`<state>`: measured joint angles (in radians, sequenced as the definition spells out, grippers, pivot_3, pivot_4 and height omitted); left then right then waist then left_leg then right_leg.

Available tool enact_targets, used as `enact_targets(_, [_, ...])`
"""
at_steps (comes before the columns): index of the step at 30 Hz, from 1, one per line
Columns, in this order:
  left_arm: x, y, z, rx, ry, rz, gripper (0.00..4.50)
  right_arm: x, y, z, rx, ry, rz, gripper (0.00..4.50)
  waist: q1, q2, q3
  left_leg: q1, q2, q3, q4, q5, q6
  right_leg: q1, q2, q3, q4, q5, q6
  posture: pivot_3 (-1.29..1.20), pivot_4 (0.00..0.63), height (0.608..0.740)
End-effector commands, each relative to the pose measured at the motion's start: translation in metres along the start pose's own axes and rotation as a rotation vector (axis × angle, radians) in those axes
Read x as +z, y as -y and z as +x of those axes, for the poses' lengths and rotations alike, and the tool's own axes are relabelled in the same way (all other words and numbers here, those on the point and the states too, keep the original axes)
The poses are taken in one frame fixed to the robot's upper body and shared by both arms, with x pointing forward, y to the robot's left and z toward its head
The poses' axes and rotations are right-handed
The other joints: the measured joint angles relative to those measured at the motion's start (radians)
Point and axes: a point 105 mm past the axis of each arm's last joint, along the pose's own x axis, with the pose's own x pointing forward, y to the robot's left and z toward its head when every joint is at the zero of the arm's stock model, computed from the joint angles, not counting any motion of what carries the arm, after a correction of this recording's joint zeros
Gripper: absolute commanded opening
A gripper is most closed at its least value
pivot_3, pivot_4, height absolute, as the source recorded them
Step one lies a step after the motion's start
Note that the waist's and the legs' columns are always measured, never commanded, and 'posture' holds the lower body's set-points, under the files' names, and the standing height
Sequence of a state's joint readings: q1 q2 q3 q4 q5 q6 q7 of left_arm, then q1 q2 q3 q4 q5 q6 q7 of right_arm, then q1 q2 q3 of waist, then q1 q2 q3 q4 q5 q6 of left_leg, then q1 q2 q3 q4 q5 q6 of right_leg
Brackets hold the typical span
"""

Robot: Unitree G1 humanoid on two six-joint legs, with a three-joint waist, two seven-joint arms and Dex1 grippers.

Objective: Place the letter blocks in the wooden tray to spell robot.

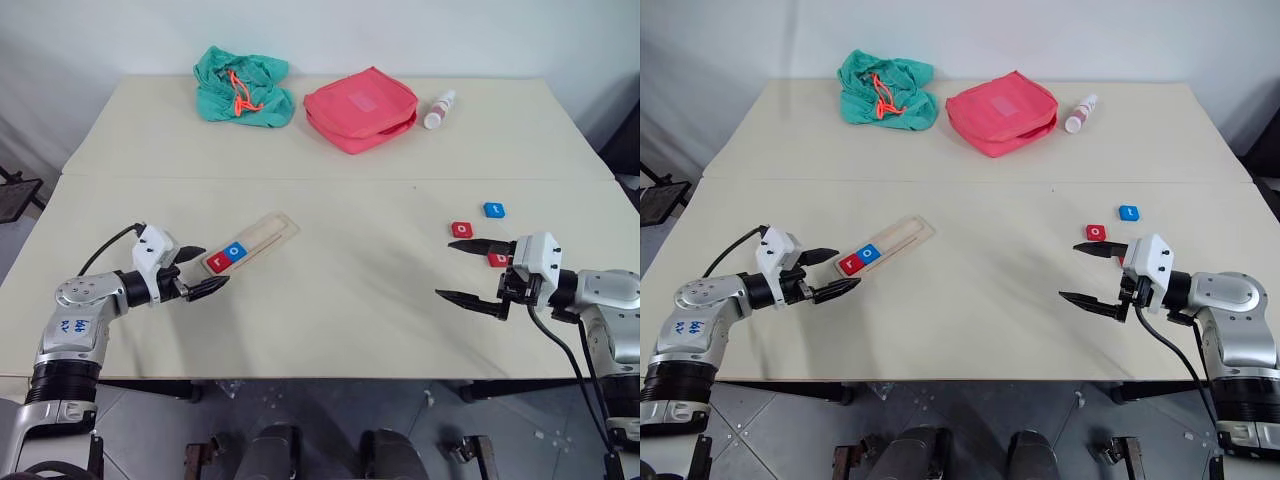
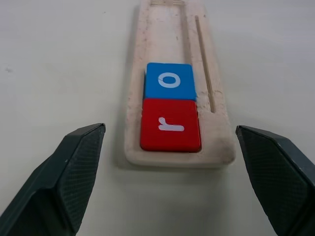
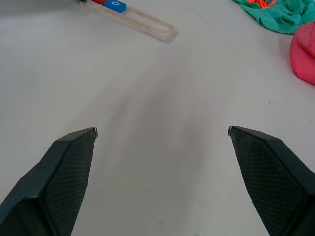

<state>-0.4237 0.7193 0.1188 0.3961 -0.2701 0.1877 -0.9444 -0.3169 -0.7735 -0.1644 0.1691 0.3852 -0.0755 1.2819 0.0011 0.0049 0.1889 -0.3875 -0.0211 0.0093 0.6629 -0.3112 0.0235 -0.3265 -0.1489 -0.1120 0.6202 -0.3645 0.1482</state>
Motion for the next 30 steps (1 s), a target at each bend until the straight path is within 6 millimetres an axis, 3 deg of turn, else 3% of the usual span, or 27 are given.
enact_targets(1, [0.000,-0.002,0.003,-0.010,-0.015,0.025,4.50,0.011,0.003,-0.005,-0.027,0.028,-0.029,4.46,0.000,0.000,0.000,0.000,0.000,0.000,0.000,0.000,0.000,0.000,0.000,0.000,0.000,0.000,0.000,0.00,0.150,0.740])
enact_targets(10, [-0.015,-0.001,0.012,-0.040,-0.116,0.037,4.50,0.011,0.004,-0.004,-0.039,0.028,-0.028,4.46,0.010,0.000,0.000,0.000,0.000,0.000,0.001,0.000,0.000,0.001,0.000,0.000,0.001,0.000,0.000,0.00,0.150,0.740])
enact_targets(14, [-0.011,-0.001,0.012,-0.046,-0.103,0.053,3.39,0.012,0.006,-0.003,-0.044,0.028,-0.032,4.50,0.013,0.000,0.000,0.000,0.000,0.000,0.002,0.000,0.000,0.001,0.000,0.000,0.001,0.000,0.000,0.00,0.150,0.740])
enact_targets(16, [-0.008,0.003,0.012,-0.076,-0.098,0.080,3.38,0.012,0.006,-0.003,-0.046,0.027,-0.032,4.50,0.013,0.000,0.000,0.000,0.000,0.000,0.002,0.000,0.000,0.001,0.000,0.000,0.001,0.000,0.000,0.00,0.150,0.740])
enact_targets(21, [0.010,0.016,0.020,-0.137,-0.070,0.120,3.38,0.012,0.012,-0.006,-0.045,0.019,-0.033,4.50,0.016,0.000,0.000,0.000,0.000,0.000,0.002,0.000,0.000,0.000,0.000,0.000,0.001,0.000,0.000,0.00,0.150,0.740])
enact_targets(30, [0.062,0.072,0.059,-0.374,0.079,0.267,3.38,-0.003,0.013,-0.034,0.038,-0.096,0.001,4.50,0.025,-0.001,0.000,-0.002,-0.001,-0.001,0.003,0.000,0.001,0.000,0.000,0.000,0.000,0.000,0.000,0.00,0.150,0.740])
